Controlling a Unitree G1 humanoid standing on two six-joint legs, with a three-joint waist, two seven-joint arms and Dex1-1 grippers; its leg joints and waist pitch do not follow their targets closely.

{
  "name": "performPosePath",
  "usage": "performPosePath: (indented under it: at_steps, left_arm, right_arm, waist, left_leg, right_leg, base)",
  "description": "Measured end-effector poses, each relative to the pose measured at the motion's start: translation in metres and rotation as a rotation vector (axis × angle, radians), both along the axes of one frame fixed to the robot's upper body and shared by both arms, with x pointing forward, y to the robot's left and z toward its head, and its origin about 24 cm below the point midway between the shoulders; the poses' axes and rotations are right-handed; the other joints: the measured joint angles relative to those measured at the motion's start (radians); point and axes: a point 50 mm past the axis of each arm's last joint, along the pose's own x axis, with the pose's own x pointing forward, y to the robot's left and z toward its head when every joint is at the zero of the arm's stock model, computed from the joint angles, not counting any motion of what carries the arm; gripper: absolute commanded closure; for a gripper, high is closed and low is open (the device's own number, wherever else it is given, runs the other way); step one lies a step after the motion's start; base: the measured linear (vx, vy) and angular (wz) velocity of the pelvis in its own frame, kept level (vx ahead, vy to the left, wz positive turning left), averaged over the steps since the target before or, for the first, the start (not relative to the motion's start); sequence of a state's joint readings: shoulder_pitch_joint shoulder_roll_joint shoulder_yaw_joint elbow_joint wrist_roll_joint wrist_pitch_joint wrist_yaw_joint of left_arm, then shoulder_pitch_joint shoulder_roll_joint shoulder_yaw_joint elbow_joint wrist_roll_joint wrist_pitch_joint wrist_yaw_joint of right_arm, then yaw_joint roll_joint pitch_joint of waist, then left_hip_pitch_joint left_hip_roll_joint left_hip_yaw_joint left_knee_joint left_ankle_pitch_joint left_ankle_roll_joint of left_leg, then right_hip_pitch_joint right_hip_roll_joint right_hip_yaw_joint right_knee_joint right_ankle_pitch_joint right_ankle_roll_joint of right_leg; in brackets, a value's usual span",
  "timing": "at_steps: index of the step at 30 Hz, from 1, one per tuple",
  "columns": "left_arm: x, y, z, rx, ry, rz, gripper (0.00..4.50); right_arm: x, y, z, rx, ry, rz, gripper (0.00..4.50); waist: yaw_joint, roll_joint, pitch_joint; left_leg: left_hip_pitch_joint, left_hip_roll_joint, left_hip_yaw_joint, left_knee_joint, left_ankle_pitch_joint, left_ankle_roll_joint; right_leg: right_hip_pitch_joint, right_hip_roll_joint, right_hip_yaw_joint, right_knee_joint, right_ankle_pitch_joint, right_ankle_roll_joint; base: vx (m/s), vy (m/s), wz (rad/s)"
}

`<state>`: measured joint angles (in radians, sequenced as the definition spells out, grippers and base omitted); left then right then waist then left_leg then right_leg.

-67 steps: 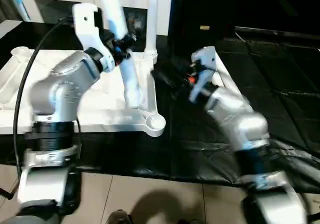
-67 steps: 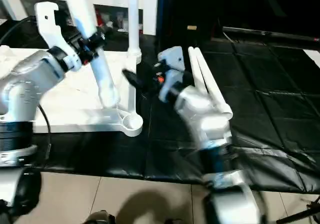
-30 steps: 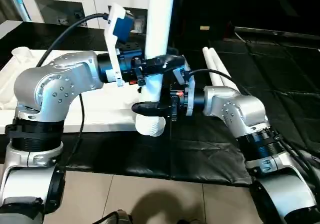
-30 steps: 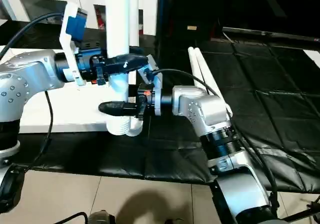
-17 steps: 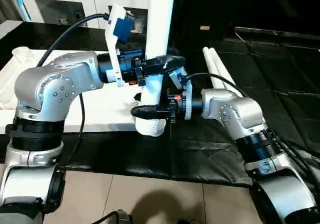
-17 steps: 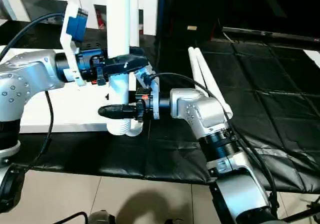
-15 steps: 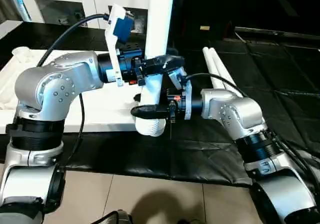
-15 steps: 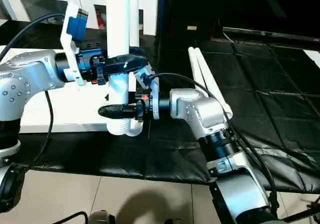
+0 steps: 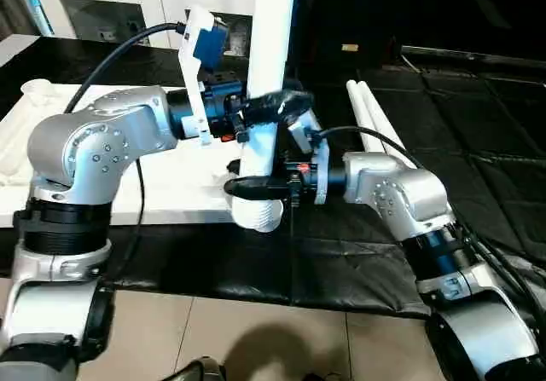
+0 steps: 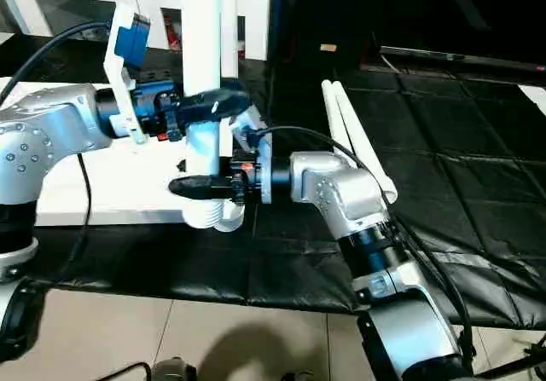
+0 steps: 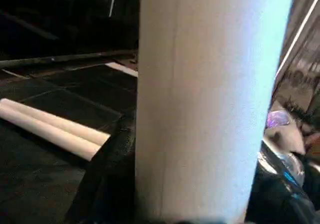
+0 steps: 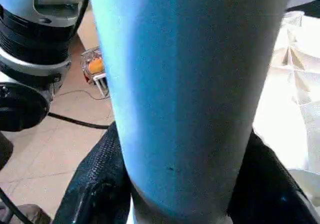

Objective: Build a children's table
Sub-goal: Pick table leg

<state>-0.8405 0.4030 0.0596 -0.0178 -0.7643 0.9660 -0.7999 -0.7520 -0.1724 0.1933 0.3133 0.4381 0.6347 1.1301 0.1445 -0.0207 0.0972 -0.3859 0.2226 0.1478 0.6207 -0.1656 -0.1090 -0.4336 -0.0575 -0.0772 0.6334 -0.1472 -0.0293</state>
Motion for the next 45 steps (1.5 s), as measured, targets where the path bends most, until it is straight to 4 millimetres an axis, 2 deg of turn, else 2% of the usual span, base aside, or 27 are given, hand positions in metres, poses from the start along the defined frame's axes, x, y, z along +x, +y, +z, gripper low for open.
performPosePath:
  at_steps: [4, 8, 16, 19, 22, 24, 28, 31, 33, 35, 38, 41, 45]
  left_arm:
    - [-0.002, -0.003, 0.017, -0.102, -0.040, -0.018, 1.50]
    - [-0.003, -0.001, 0.028, -0.198, -0.072, -0.015, 1.47]
    - [-0.008, 0.008, 0.035, -0.306, -0.063, 0.010, 1.47]
    - [-0.015, 0.022, 0.035, -0.358, -0.062, 0.002, 1.47]
    - [-0.026, 0.034, 0.033, -0.314, -0.098, -0.024, 1.47]
    - [-0.028, 0.047, 0.024, -0.240, -0.101, 0.001, 1.47]
    - [-0.027, 0.054, 0.006, -0.124, -0.076, 0.009, 1.47]
    - [-0.020, 0.058, -0.018, 0.037, -0.055, 0.037, 1.47]
    - [-0.014, 0.064, -0.043, 0.208, -0.039, 0.068, 1.47]
    - [-0.011, 0.067, -0.065, 0.300, -0.003, 0.076, 1.47]
    - [-0.008, 0.072, -0.092, 0.567, -0.057, 0.051, 1.47]
    - [-0.005, 0.081, -0.120, 0.753, -0.069, 0.026, 1.47]
    - [-0.002, 0.088, -0.139, 0.856, -0.069, 0.007, 1.64]
  right_arm:
    - [-0.004, 0.006, -0.005, 0.009, 0.009, 0.018, 2.53]
    - [-0.003, 0.006, -0.005, 0.006, 0.003, 0.007, 2.54]
    - [0.000, 0.012, -0.004, 0.018, -0.041, -0.044, 2.54]
    - [0.009, 0.009, -0.008, 0.027, -0.041, -0.165, 2.54]
    - [0.022, -0.012, -0.023, -0.009, 0.005, -0.351, 2.58]
    - [0.023, -0.023, -0.032, -0.036, 0.000, -0.432, 2.59]
    - [0.023, -0.032, -0.042, -0.069, 0.006, -0.507, 2.59]
    - [0.024, -0.039, -0.044, -0.063, 0.001, -0.577, 2.59]
    - [0.023, -0.045, -0.049, -0.049, 0.018, -0.636, 2.59]
    - [0.023, -0.050, -0.053, -0.050, 0.029, -0.664, 2.59]
    - [0.022, -0.050, -0.054, -0.041, 0.018, -0.688, 2.59]
    - [0.021, -0.051, -0.051, -0.034, 0.001, -0.698, 2.59]
    - [0.018, -0.051, -0.051, -0.027, -0.008, -0.697, 2.59]
  waist:
    - [0.000, 0.000, 0.000]
    - [0.000, 0.000, 0.000]
    - [-0.001, 0.000, 0.000]
    - [-0.002, 0.000, 0.000]
    - [0.002, 0.001, -0.001]
    - [-0.001, 0.007, -0.002]
    - [-0.004, 0.013, -0.005]
    - [-0.005, 0.026, -0.012]
    - [-0.005, 0.030, -0.015]
    - [-0.005, 0.030, -0.015]
    - [-0.007, 0.031, -0.015]
    - [-0.009, 0.031, -0.015]
    - [-0.006, 0.030, -0.016]
  left_leg:
    - [0.000, 0.000, 0.000, 0.000, 0.000, 0.000]
    - [0.000, 0.000, 0.000, 0.000, 0.000, 0.000]
    - [0.000, 0.000, 0.000, 0.000, 0.000, 0.000]
    - [0.000, 0.000, 0.000, 0.000, 0.000, 0.000]
    - [0.000, 0.000, 0.000, 0.000, 0.000, 0.000]
    - [0.000, 0.000, 0.000, 0.000, 0.000, 0.000]
    - [0.001, -0.001, 0.000, 0.000, 0.000, 0.000]
    - [0.003, -0.001, 0.000, 0.000, 0.000, 0.000]
    - [0.004, -0.002, 0.000, -0.002, 0.000, 0.000]
    - [0.004, -0.002, 0.000, -0.002, 0.000, 0.000]
    - [0.004, -0.002, -0.001, -0.002, 0.000, 0.000]
    - [0.004, -0.002, -0.001, -0.002, 0.000, 0.000]
    - [0.003, -0.002, -0.001, -0.002, 0.000, 0.000]
  right_leg:
    - [0.000, 0.000, 0.000, 0.000, 0.000, 0.000]
    - [0.000, 0.000, 0.000, 0.000, 0.000, 0.000]
    - [0.000, 0.000, 0.000, 0.000, 0.000, 0.000]
    - [0.000, 0.000, 0.000, 0.000, 0.000, -0.001]
    - [0.000, 0.000, 0.000, 0.000, 0.000, -0.001]
    - [0.000, 0.000, 0.000, 0.000, 0.000, 0.000]
    - [0.000, 0.001, 0.000, 0.000, 0.000, -0.001]
    - [0.001, 0.001, 0.001, 0.000, 0.000, 0.000]
    - [0.002, 0.000, 0.001, 0.000, 0.000, 0.000]
    - [0.001, 0.001, 0.001, 0.000, 0.000, 0.001]
    - [0.001, 0.000, 0.001, -0.001, 0.001, 0.001]
    - [0.002, 0.000, 0.001, -0.001, 0.001, 0.001]
    - [0.002, 0.000, 0.001, -0.001, 0.001, 0.001]
  base:
    - [0.000, 0.000, 0.00]
    - [0.000, 0.000, 0.00]
    - [0.000, 0.000, 0.00]
    - [0.000, 0.000, 0.00]
    - [0.000, 0.000, 0.00]
    - [0.000, 0.000, 0.00]
    - [0.000, 0.000, 0.00]
    - [0.000, 0.000, 0.00]
    - [0.000, 0.000, 0.00]
    - [0.000, 0.000, 0.00]
    - [0.000, 0.000, 0.00]
    - [0.000, 0.000, 0.00]
    - [0.000, 0.000, 0.00]
